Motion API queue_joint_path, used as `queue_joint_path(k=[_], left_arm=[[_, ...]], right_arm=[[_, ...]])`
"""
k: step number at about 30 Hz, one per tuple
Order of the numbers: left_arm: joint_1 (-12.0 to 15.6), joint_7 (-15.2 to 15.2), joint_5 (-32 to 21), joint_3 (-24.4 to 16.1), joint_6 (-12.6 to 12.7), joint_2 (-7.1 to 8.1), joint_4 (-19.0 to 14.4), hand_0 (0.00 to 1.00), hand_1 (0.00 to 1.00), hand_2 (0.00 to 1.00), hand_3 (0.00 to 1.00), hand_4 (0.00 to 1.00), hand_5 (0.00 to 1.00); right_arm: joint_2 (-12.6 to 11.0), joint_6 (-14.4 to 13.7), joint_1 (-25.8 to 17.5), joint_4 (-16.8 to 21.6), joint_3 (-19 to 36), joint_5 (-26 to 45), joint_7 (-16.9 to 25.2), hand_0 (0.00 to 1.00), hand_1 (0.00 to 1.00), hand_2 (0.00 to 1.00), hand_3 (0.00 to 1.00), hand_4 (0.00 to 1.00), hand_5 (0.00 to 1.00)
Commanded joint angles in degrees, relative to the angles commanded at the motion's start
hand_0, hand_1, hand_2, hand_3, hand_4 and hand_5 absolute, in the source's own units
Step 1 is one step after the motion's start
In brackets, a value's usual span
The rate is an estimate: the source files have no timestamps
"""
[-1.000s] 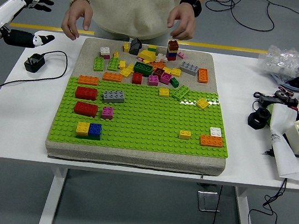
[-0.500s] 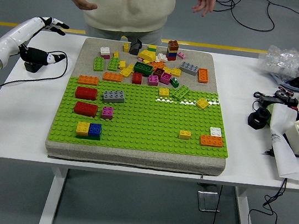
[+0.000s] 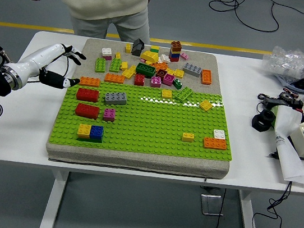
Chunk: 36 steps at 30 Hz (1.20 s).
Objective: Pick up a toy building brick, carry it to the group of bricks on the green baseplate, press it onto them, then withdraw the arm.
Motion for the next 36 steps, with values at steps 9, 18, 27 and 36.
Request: queue_joint_path(k=[9,18,27,36], left_arm=[[-0.11,-0.73,1.17,3.60,0.90,-0.45,2.06,0.896,0.786,0.622,0.622,0.676,0.029],[-0.88,-1.92,1.41,8.35,2.02,0.44,4.03,0.892,0.785,0.611,0.616,0.668,0.028],[-2.89,-3.24,2.00,13.97,4.70,1.61,6.93,0.890,0.785,0.609,0.621,0.676,0.025],[-4.81,-4.60,1.79,18.25,7.47,1.66,10.28,0.890,0.787,0.624,0.668,0.706,0.035]], right_arm=[[0.03,-0.01,0.06,0.00,0.01,0.06,-0.01,0.765,0.715,0.767,0.769,0.967,0.699],[0.07,0.01,0.07,0.00,-0.06,0.15,-0.04,0.766,0.716,0.767,0.769,0.966,0.698],[0.11,0.02,0.05,0.00,-0.17,0.13,-0.09,0.766,0.715,0.767,0.769,0.966,0.698],[0.21,0.00,0.19,0.00,-0.43,0.07,-0.07,0.765,0.715,0.767,0.770,0.966,0.697]])
